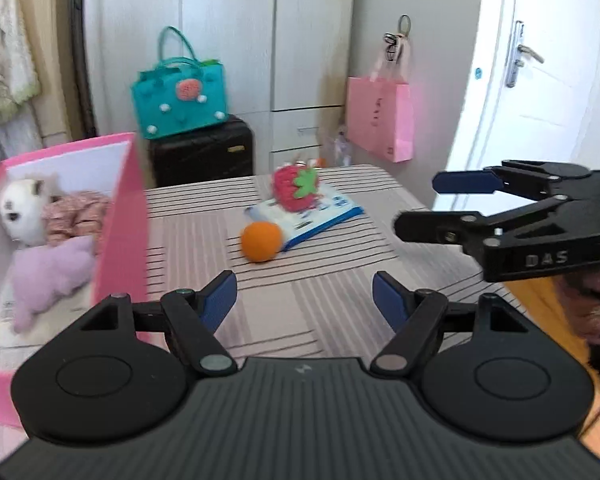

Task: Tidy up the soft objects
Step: 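Move both tools back toward the orange sponge and strawberry puff, then grasp the strawberry puff with the right tool while the left tool grasps the orange sponge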

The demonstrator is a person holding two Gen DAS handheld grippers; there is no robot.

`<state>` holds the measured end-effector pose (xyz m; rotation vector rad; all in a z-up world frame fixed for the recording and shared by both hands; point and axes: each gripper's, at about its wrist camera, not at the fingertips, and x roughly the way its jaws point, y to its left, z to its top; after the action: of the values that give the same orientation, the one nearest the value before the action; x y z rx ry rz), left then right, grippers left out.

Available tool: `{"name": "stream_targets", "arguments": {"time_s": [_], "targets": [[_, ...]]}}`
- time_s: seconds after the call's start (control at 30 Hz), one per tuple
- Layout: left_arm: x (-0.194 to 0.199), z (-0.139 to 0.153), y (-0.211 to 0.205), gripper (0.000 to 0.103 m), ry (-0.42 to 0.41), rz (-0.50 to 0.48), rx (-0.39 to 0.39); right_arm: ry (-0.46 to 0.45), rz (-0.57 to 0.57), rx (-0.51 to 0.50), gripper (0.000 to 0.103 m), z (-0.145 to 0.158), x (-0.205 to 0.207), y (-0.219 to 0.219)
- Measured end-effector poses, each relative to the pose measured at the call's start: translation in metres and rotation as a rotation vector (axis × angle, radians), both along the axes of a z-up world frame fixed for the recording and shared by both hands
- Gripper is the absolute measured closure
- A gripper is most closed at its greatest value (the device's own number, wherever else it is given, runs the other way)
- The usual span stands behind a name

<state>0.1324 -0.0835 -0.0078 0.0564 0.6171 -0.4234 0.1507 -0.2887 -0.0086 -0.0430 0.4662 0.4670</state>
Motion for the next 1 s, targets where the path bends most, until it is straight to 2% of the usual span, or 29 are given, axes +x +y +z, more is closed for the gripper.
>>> {"name": "stream_targets", "arguments": {"time_s": [0.17, 0.27, 0.3, 0.4, 0.5, 0.7, 0.77, 0.83, 0.9, 1.0], "targets": [[0.018, -0.002, -0.014, 0.028, -0.006, -0.005, 0.003, -0.069, -0.068, 0.0, 0.013, -0.006, 0.023, -0.013], [0.029, -0.006, -0.02, 0.022, -0.029, 0.009, -0.017, -0.08, -0.09, 0.017, 0.013, -0.01, 0.037, -0.018], [0.033, -0.008, -0.02, 0.016, -0.048, 0.011, -0.029, -0.084, -0.088, 0.028, 0.013, -0.011, 0.04, -0.02], [0.044, -0.016, -0.027, 0.015, -0.086, 0.035, -0.028, -0.09, -0.079, 0.037, 0.013, -0.014, 0.052, -0.021], [0.061, -0.025, -0.033, 0.015, -0.093, 0.074, 0.0, -0.047, -0.041, 0.015, 0.013, -0.017, 0.067, -0.019], [0.096, -0.042, -0.04, 0.015, -0.048, 0.153, 0.008, 0.08, 0.007, 0.09, 0.013, -0.023, 0.11, -0.025], [0.103, -0.047, -0.043, 0.015, -0.017, 0.173, 0.039, 0.114, 0.024, 0.08, 0.013, -0.027, 0.124, -0.021], [0.109, -0.049, -0.042, 0.015, 0.014, 0.18, 0.031, 0.141, 0.041, 0.065, 0.013, -0.033, 0.137, -0.017], [0.112, -0.051, -0.041, 0.017, 0.015, 0.181, 0.012, 0.161, 0.044, 0.051, 0.013, -0.04, 0.148, -0.012], [0.112, -0.056, -0.042, 0.017, -0.009, 0.184, 0.035, 0.186, 0.057, 0.043, 0.013, -0.049, 0.16, -0.006]]}}
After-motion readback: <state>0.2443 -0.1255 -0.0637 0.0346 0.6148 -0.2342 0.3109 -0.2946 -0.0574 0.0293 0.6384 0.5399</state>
